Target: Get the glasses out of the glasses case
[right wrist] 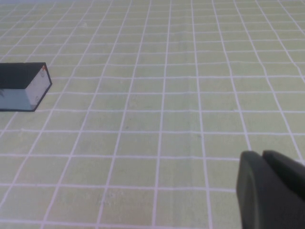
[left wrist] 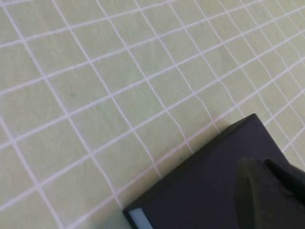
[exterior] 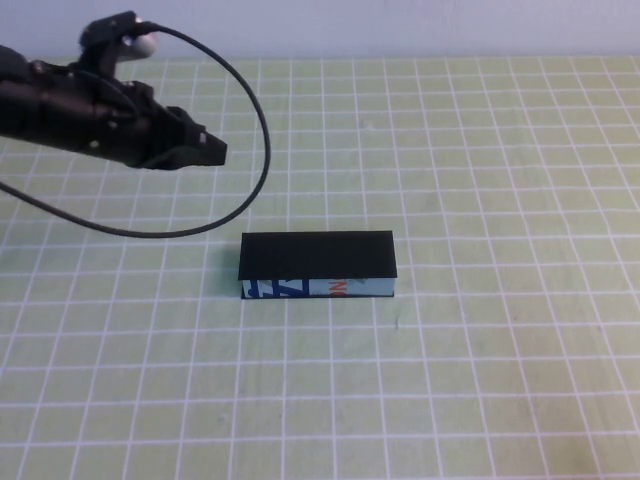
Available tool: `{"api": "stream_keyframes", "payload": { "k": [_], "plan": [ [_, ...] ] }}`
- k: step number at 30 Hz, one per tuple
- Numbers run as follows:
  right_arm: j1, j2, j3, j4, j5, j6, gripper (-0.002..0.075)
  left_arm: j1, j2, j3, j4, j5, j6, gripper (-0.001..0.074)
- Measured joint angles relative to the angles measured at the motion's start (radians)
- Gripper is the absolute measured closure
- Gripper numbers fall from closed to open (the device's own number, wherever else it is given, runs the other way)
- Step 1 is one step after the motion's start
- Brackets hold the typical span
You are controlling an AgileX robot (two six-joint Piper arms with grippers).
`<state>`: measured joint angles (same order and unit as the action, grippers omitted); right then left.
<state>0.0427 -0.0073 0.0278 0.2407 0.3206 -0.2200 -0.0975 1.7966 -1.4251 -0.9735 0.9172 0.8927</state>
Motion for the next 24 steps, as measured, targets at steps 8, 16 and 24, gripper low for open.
{"api": "stream_keyframes", "payload": {
  "k": [8,16,24],
  "plan": [
    [0.0,0.0,0.0,0.0,0.0,0.0,0.0743,-0.105,0.232,-0.186,0.006,0.015,0.001,0.0739],
    [0.0,0.0,0.0,0.0,0.0,0.0,0.0743,-0.148,0.394,-0.28,0.03,0.038,-0.002,0.0739],
    [0.0,0.0,0.0,0.013,-0.053,0.0,0.0743,-0.148,0.442,-0.283,0.064,0.034,-0.002,0.0739]
  ]
}}
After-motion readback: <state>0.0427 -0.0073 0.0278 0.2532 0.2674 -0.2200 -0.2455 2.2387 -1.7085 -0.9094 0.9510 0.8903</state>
